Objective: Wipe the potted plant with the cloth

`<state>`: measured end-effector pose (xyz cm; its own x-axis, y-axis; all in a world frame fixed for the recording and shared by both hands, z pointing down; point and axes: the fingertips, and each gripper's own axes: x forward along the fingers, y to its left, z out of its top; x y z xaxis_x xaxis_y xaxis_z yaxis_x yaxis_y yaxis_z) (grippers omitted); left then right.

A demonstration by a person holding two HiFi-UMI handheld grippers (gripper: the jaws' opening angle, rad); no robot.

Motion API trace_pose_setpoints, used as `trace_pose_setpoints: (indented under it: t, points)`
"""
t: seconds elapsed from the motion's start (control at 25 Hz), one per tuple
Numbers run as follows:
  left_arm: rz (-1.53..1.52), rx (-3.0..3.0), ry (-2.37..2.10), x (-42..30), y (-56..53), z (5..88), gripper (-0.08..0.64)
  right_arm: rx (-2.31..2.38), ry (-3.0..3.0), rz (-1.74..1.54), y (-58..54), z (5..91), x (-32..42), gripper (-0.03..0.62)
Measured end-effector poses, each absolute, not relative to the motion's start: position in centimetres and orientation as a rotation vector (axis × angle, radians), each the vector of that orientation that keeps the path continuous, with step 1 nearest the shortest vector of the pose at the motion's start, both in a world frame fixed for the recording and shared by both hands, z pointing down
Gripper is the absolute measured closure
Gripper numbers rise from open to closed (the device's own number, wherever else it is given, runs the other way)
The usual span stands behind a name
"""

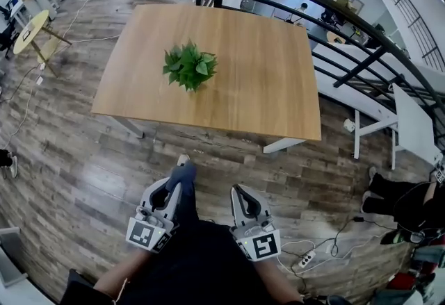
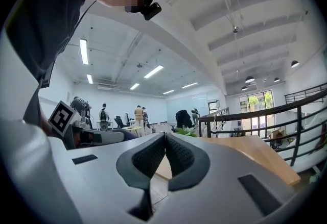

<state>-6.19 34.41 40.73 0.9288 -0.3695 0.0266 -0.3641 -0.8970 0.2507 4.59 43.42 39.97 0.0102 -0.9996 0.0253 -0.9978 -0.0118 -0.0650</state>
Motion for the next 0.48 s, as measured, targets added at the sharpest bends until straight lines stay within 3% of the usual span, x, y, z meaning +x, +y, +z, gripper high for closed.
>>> trace_pose_setpoints:
  t: [0.48]
  points:
    - [0.101,2.926,-0.631,-3.4,14.3,43.5,0.489,-1.994,2.363,0.124,23.9,35.4,8.3,0.575]
